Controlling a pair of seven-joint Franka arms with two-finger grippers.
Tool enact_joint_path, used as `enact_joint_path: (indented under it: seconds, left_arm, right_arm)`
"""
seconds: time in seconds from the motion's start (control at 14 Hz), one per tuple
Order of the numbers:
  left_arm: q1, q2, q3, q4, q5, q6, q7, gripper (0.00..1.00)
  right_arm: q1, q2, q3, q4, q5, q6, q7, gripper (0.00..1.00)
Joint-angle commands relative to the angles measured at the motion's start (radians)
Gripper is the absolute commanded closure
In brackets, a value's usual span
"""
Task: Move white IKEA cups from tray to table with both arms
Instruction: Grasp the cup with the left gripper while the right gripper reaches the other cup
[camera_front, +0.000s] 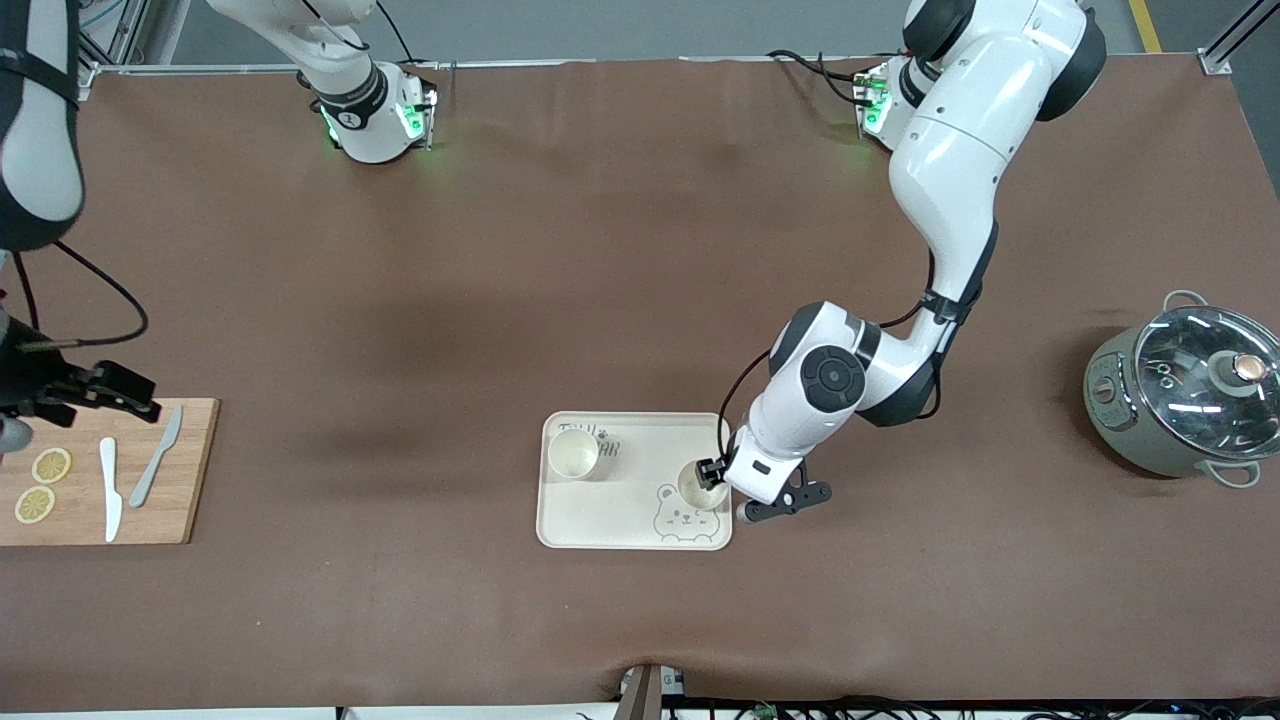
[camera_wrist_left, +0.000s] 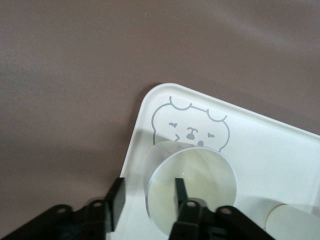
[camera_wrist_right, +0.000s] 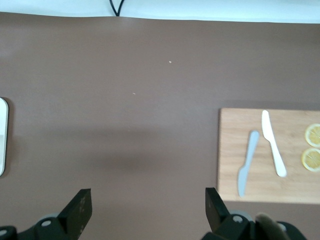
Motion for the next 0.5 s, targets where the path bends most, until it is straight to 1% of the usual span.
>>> enact_joint_path:
  seconds: [0.0,0.07,0.21,0.43]
  left_arm:
    - [-0.017,0.024,0.008,0.030,0.018,0.006,-0.020,0.94]
    - [-0.017,0.025,0.010,0.030,0.018,0.006,-0.020,1.00]
    - [-0.017,0.024,0.010,0.028,0.018,0.005,-0.015,1.00]
    - [-0.013,-0.010,0.010,0.030,0.023,0.000,-0.012,1.00]
  right_arm:
    - [0.033,0.096,-0.004,0.015,0.007,0.059,-0.005,0.00]
    - [0.034,0.124,-0.002,0.013,0.009,0.070,-0.003,0.00]
    - [0.056,0.164,-0.002,0.013,0.006,0.103,-0.006,0.00]
    - [0.077,0.253,-0.001,0.010,0.012,0.163,0.001,0.00]
